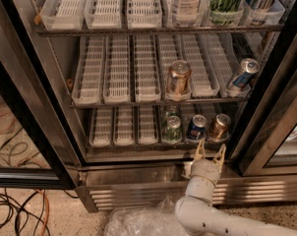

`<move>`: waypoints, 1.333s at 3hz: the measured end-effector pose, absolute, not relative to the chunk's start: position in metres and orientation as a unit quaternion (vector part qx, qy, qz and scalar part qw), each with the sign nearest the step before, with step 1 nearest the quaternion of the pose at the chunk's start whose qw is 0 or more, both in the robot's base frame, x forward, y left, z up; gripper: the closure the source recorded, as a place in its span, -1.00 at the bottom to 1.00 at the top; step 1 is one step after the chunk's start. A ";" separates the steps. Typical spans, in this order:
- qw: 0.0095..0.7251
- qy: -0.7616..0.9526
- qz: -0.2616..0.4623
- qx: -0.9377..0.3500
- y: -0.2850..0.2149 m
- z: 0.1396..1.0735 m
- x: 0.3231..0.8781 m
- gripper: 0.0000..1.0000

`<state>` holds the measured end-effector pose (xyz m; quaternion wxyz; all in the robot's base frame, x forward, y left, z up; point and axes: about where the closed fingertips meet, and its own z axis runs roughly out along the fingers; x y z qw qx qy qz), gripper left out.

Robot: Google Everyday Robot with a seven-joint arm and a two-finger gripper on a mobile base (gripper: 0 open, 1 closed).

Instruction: Pick orange can from bottom shelf of fridge

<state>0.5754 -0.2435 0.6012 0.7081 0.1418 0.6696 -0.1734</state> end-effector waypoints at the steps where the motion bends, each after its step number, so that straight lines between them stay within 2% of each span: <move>1: 0.711 0.666 -0.176 0.143 -0.246 0.607 0.584 -0.24; 2: 0.712 0.663 -0.177 0.147 -0.250 0.613 0.594 -0.32; 3: 0.711 0.663 -0.178 0.154 -0.254 0.619 0.608 0.00; 4: 0.706 0.666 -0.178 0.162 -0.257 0.617 0.614 -0.24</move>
Offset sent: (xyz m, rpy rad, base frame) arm 0.0287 -0.0115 0.0184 0.0017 -0.0248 -0.0284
